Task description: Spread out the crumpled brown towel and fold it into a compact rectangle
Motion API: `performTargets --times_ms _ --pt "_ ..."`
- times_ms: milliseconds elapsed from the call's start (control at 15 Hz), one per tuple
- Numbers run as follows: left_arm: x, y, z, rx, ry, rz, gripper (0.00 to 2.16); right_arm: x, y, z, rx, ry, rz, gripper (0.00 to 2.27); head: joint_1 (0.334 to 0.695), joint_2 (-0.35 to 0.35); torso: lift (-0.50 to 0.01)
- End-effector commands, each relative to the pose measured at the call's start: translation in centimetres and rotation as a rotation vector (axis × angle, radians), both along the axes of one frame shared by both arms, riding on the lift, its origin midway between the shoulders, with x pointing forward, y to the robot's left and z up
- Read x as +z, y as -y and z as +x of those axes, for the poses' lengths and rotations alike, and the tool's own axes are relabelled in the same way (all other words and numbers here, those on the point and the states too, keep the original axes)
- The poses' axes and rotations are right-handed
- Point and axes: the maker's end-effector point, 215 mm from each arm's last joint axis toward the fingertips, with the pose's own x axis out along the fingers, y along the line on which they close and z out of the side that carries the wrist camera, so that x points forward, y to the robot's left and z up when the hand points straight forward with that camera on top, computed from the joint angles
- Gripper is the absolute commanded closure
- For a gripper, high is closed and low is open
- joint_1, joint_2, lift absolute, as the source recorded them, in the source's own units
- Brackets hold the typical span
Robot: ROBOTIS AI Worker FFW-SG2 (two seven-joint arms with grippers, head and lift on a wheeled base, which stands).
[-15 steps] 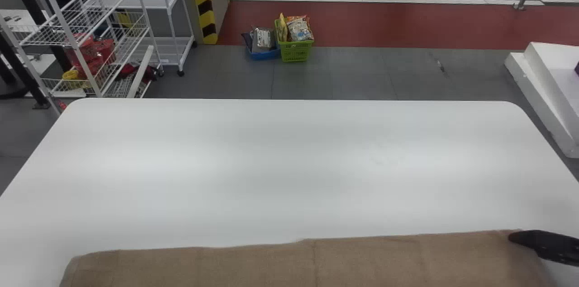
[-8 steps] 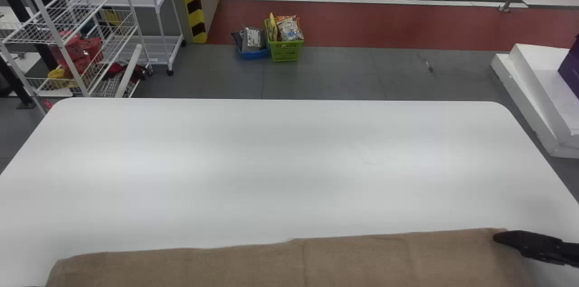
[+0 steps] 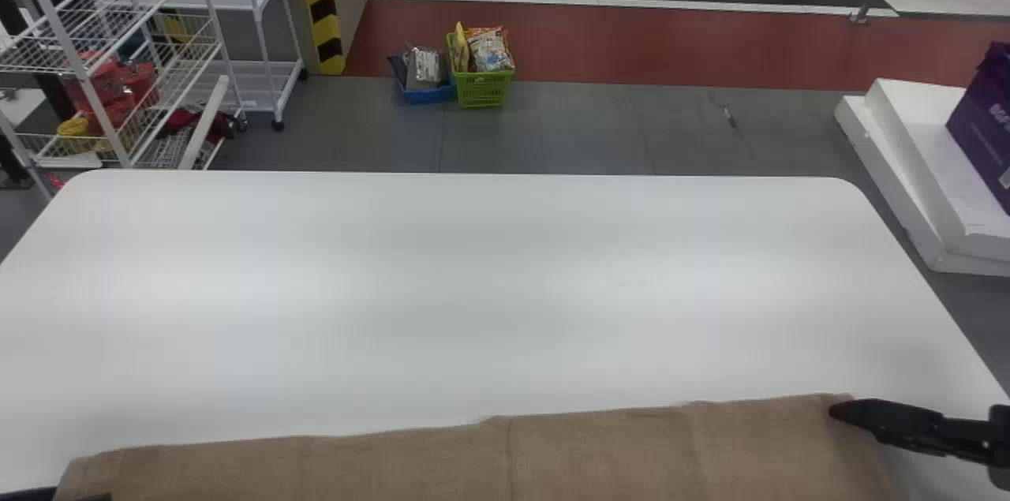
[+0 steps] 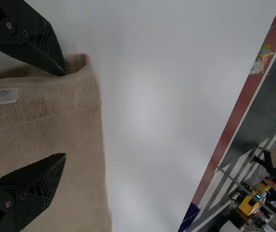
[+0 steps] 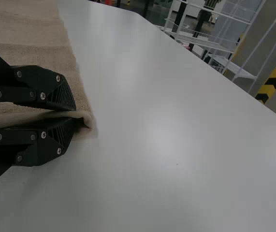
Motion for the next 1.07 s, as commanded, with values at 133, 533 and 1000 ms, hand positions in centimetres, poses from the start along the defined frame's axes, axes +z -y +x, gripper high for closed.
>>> performTargets --times_ms 133,533,1000 --pt "1.1 1.3 0.2 -0.011 0.013 -0.031 0.33 -0.2 0.2 0.5 -0.006 -0.005 -0.004 0.96 0.695 -0.083 -0.127" --pt "0.2 1.9 1.2 -0.012 -0.010 -0.015 0.33 -0.5 0.1 0.7 0.000 0.002 -0.011 0.96 0.695 -0.104 -0.127" --pt "-1.5 -0.8 0.6 0.013 -0.067 0.065 0.63 -0.5 0.7 0.8 -0.005 0.017 -0.016 0.95 0.695 -0.091 -0.127"
